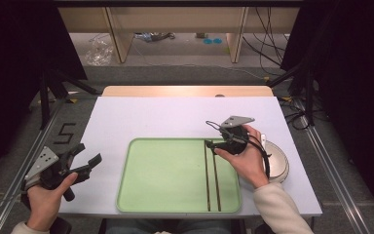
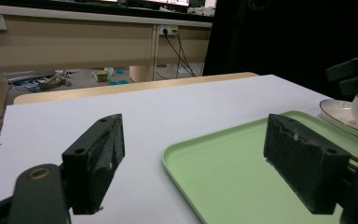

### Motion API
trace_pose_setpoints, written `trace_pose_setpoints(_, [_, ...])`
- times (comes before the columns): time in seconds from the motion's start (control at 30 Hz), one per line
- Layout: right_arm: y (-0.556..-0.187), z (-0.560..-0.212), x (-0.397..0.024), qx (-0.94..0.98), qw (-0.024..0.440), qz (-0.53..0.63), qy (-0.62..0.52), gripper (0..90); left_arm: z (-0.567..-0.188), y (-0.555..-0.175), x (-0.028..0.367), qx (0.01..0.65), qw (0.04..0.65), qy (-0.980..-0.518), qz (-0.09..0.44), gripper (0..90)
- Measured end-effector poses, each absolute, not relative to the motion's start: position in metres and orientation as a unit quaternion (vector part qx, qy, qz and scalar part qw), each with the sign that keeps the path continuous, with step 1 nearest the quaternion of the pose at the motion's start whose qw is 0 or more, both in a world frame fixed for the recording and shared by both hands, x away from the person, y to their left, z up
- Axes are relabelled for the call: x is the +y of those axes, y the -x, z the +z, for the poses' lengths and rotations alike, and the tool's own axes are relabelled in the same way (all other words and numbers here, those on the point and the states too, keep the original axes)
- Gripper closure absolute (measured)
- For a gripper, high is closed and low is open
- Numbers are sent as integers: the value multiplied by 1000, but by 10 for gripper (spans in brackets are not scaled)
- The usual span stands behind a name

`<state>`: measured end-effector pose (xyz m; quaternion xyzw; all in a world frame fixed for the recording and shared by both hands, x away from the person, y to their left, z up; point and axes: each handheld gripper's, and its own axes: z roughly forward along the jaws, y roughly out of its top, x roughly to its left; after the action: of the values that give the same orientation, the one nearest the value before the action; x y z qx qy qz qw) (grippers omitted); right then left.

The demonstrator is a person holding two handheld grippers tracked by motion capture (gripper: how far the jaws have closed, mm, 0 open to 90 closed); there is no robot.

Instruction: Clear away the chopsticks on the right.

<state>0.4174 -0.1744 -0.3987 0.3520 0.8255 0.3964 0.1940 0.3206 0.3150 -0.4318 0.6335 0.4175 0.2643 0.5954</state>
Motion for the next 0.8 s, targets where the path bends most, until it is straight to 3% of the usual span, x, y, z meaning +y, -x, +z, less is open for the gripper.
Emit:
trace_pose_setpoints(0.43, [-370,-408,-204,792,213,447,-357,260,-432,-321,315,419,595,-633,264,203])
trace_pose_setpoints(0.8, [-361,-413,-209,785,222,446,-368,246,-432,-322,314,419,595,-634,262,202])
